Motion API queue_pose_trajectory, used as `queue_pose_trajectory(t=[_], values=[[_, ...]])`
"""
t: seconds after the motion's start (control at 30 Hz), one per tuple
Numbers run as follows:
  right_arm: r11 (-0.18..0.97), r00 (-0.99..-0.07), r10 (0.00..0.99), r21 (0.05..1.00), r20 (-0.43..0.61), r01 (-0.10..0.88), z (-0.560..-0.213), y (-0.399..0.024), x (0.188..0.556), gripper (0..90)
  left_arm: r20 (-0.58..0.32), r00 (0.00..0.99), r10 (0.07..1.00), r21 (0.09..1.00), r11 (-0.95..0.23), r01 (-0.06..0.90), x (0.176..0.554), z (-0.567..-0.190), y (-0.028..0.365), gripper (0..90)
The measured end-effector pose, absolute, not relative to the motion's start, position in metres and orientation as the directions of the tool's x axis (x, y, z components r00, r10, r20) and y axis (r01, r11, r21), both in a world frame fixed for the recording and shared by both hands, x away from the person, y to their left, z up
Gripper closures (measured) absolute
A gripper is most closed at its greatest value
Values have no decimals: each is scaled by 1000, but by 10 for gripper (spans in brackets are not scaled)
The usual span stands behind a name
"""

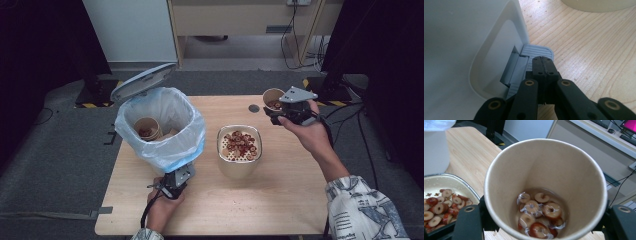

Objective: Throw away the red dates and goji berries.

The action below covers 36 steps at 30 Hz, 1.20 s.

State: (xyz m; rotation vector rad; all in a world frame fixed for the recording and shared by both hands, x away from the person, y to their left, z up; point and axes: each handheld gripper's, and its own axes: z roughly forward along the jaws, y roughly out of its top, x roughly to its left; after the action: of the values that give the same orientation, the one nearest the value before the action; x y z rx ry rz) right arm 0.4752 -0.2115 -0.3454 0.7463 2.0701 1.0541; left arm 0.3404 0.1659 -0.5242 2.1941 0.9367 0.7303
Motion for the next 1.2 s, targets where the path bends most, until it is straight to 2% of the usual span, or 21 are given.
queue_pose_trajectory(t=[0.47,0.6,1.2], values=[[526,-611,719,834,-331,168,-347,-207,471,312,239,593,769,727,-546,416,340,-524,166,891],[554,-632,687,821,-359,137,-347,-201,468,312,238,592,770,727,-546,416,340,-524,166,892],[576,-626,673,810,-394,109,-347,-196,469,308,237,593,770,728,-545,416,340,-524,166,891]])
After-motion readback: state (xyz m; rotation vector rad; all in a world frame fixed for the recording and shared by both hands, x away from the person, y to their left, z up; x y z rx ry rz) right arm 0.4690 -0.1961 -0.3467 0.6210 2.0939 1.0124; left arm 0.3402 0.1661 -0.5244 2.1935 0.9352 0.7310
